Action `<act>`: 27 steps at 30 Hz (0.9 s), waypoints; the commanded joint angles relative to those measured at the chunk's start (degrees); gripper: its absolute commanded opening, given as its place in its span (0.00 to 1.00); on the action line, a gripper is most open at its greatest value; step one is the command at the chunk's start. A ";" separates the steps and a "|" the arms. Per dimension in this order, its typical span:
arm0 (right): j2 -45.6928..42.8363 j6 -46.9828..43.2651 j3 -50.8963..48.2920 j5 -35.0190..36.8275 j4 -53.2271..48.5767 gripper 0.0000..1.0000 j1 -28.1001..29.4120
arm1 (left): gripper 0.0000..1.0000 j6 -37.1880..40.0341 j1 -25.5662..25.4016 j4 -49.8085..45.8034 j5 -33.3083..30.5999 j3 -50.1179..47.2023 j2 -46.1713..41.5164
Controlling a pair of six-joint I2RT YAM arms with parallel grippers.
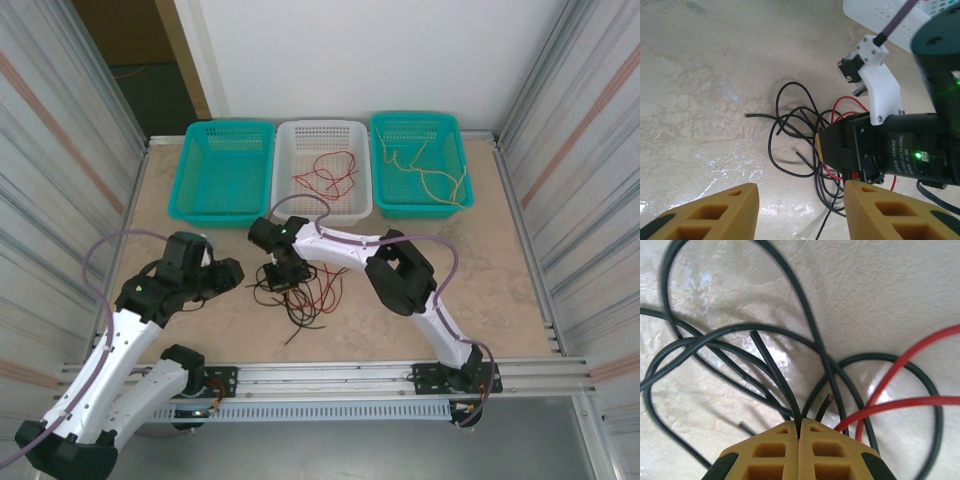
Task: Untangle the cables
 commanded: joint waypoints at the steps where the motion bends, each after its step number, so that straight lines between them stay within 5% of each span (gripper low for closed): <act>1: -10.35 0.26 -2.56 4.82 1.30 0.00 0.43 | 0.51 1.47 0.47 1.78 2.40 2.21 -0.78; 6: -24.82 -0.25 -7.44 11.25 4.88 0.00 0.60 | 0.53 1.07 0.45 7.91 8.85 2.49 -0.78; 12: -38.63 -2.67 -13.23 15.97 10.27 0.00 0.64 | 0.62 -3.50 0.40 25.31 23.88 -0.17 -1.03; 22: -44.90 -2.76 -16.31 17.88 12.23 0.00 0.23 | 0.78 -4.57 -3.42 39.21 30.77 1.98 -2.31; 27: -45.11 -2.51 -17.26 16.95 13.06 0.00 0.34 | 0.63 -1.13 -4.57 34.60 29.38 4.54 1.43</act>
